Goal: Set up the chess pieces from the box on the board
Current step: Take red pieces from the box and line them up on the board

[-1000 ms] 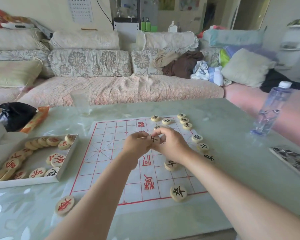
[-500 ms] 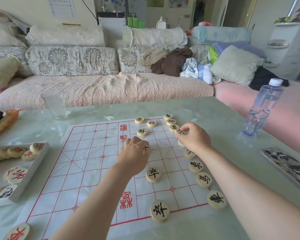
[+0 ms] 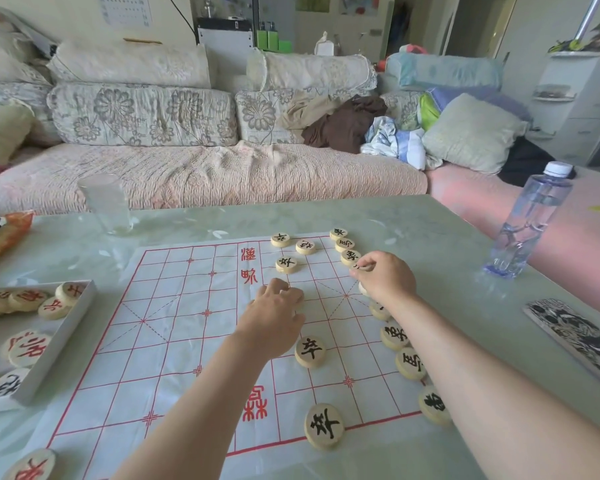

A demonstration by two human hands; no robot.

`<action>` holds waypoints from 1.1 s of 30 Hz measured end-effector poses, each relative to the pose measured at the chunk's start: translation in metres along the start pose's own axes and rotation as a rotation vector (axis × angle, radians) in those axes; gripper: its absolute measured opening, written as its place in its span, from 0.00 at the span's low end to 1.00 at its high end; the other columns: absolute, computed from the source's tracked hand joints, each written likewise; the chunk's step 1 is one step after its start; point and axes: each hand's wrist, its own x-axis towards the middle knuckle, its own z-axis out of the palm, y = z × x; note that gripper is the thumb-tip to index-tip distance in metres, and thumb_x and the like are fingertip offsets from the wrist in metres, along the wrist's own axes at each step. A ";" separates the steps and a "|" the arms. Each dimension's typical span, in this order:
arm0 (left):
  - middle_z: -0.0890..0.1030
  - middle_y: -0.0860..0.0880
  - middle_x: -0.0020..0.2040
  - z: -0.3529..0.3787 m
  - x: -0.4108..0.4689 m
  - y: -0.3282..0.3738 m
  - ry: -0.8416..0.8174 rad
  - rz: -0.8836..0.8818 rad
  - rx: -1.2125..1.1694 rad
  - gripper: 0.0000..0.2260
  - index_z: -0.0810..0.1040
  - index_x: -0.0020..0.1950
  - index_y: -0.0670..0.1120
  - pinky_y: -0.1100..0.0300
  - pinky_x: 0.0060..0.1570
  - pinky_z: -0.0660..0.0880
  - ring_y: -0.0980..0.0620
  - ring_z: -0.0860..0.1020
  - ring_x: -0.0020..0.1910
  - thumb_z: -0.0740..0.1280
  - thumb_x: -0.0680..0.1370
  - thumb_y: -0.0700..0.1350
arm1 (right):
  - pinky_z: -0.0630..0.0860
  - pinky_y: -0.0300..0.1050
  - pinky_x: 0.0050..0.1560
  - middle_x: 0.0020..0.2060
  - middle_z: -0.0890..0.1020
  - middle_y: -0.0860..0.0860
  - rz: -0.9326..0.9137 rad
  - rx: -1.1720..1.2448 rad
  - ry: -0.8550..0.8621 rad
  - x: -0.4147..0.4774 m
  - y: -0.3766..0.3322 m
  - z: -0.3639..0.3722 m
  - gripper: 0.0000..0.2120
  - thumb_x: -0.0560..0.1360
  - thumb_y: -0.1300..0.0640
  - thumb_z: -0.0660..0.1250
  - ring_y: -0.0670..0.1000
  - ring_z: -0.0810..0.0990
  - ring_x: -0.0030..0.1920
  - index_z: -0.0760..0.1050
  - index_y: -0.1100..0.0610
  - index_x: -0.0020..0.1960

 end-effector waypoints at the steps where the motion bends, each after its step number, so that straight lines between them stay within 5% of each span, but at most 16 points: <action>1: 0.64 0.51 0.68 0.000 -0.001 0.000 0.003 -0.001 -0.002 0.16 0.71 0.67 0.53 0.53 0.61 0.69 0.48 0.65 0.66 0.61 0.79 0.51 | 0.72 0.42 0.42 0.47 0.83 0.42 0.001 0.010 0.009 -0.001 0.000 0.001 0.08 0.71 0.44 0.74 0.49 0.80 0.49 0.80 0.46 0.47; 6: 0.64 0.50 0.69 0.000 -0.003 0.001 -0.002 -0.010 -0.009 0.17 0.69 0.69 0.54 0.52 0.63 0.69 0.48 0.64 0.67 0.61 0.79 0.51 | 0.77 0.45 0.46 0.44 0.84 0.44 0.014 -0.026 -0.020 -0.006 -0.005 0.001 0.07 0.71 0.41 0.70 0.53 0.81 0.50 0.80 0.43 0.41; 14: 0.68 0.51 0.65 -0.013 -0.005 -0.002 0.074 -0.043 -0.048 0.16 0.71 0.68 0.53 0.53 0.60 0.70 0.49 0.65 0.65 0.60 0.80 0.52 | 0.73 0.46 0.53 0.55 0.79 0.49 -0.180 -0.077 0.013 -0.017 -0.045 -0.013 0.07 0.76 0.47 0.66 0.55 0.75 0.57 0.82 0.46 0.49; 22: 0.73 0.48 0.59 -0.057 -0.035 -0.048 0.254 -0.180 -0.083 0.14 0.75 0.64 0.52 0.54 0.55 0.71 0.48 0.70 0.61 0.63 0.78 0.48 | 0.74 0.43 0.47 0.45 0.83 0.43 -0.459 0.141 -0.233 -0.076 -0.125 -0.002 0.03 0.75 0.51 0.69 0.45 0.78 0.46 0.81 0.48 0.45; 29: 0.75 0.52 0.54 -0.097 -0.087 -0.113 0.273 -0.277 -0.045 0.11 0.78 0.58 0.54 0.55 0.51 0.74 0.51 0.75 0.53 0.62 0.78 0.49 | 0.75 0.44 0.48 0.46 0.83 0.43 -0.606 0.149 -0.432 -0.133 -0.183 0.024 0.06 0.76 0.50 0.69 0.41 0.75 0.40 0.80 0.48 0.51; 33: 0.75 0.50 0.56 -0.119 -0.123 -0.157 0.316 -0.332 0.053 0.11 0.79 0.58 0.54 0.54 0.53 0.73 0.48 0.74 0.57 0.64 0.77 0.48 | 0.76 0.45 0.52 0.49 0.82 0.43 -0.668 0.120 -0.524 -0.164 -0.215 0.047 0.07 0.76 0.50 0.69 0.41 0.74 0.40 0.80 0.48 0.53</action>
